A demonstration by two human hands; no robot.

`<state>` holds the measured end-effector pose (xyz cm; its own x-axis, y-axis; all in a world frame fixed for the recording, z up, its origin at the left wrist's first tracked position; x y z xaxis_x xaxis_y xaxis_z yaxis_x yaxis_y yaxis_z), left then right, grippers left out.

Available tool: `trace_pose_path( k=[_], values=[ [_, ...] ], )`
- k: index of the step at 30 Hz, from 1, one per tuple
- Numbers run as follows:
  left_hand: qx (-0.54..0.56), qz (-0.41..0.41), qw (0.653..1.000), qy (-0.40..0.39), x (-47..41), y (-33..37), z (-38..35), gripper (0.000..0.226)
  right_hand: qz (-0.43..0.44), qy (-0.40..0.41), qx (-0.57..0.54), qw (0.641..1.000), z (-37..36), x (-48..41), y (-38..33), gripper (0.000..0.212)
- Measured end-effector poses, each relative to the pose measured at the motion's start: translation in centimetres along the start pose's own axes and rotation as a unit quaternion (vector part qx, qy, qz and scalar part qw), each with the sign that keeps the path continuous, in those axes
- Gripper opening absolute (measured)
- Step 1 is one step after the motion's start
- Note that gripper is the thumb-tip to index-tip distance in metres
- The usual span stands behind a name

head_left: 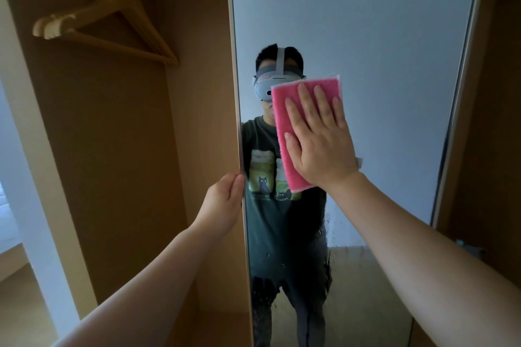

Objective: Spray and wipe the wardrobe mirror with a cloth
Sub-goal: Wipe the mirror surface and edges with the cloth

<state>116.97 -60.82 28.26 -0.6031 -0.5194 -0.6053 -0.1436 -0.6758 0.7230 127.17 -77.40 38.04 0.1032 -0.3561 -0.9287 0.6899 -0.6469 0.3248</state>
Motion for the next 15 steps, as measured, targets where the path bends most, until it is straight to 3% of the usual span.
trace_pose_path(
  k=[15],
  values=[
    [-0.026,-0.015,0.999,0.013,0.0,-0.1,-0.1,0.035,-0.1,-0.001,-0.007,0.995,-1.3,7.7,0.0,0.057]
  ],
)
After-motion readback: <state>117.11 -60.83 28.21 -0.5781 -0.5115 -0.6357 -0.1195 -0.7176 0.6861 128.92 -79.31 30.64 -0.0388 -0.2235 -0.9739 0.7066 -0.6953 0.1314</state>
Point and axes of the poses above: each hand's wrist, its own x-axis away from the middle knuckle, its own z-axis out of the back of the hand, y = z × x, the point moved 5 cm from there along -x, towards the middle knuckle, and after that the axes turned 4 degrees about y, right-handed, at the moved point
